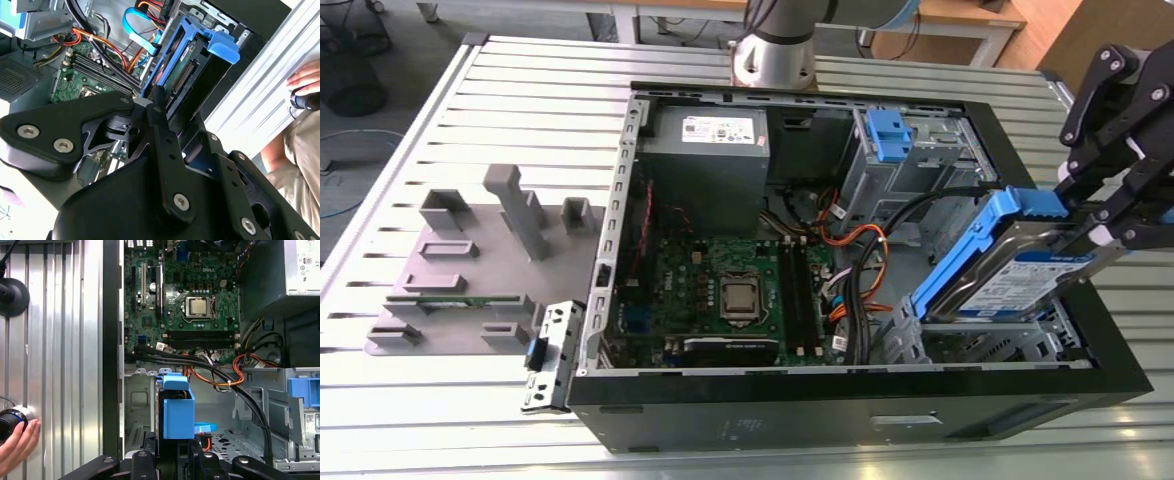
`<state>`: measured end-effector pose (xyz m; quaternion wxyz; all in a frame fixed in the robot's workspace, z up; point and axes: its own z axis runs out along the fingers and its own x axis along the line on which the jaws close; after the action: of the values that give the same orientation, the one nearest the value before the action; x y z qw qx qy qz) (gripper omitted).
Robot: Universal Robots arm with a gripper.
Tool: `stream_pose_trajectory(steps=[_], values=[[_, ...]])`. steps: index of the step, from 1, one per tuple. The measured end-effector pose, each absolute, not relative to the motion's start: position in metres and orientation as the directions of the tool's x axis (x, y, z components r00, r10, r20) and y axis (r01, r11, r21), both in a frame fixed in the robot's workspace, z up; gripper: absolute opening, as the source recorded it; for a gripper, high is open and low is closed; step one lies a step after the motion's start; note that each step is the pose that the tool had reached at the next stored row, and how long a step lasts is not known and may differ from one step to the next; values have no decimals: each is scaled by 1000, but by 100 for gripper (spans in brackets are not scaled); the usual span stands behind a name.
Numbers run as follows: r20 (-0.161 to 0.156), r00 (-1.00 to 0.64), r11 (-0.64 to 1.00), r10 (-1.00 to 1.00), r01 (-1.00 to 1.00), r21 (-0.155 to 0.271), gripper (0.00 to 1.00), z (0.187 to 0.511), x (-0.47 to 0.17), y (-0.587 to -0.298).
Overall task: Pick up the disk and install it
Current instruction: 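Insert the disk into the insertion slot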
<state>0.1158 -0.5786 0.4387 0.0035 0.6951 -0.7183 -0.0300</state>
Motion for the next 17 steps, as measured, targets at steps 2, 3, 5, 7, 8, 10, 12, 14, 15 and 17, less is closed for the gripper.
stream_pose_trajectory(steps=[2, 3, 5, 7, 8, 10, 12, 14, 15, 17], values=[[-37, -34, 32, -999, -998, 48, 35, 435, 116, -579], [-37, -34, 32, -999, -998, 48, 35, 434, 116, -579], [-37, -34, 32, -999, -998, 48, 35, 430, 116, -579], [-37, -34, 32, -999, -998, 48, 35, 427, 116, -579], [-36, -34, 32, -999, -998, 48, 35, 425, 116, -579], [-37, -34, 32, -999, -998, 48, 35, 421, 116, -579], [-36, -34, 32, -999, -998, 48, 35, 418, 116, -579], [-36, -34, 32, -999, -998, 48, 35, 414, 116, -579], [-37, -34, 32, -999, -998, 48, 35, 412, 116, -579], [-36, -34, 32, -999, -998, 48, 35, 409, 116, -579]])
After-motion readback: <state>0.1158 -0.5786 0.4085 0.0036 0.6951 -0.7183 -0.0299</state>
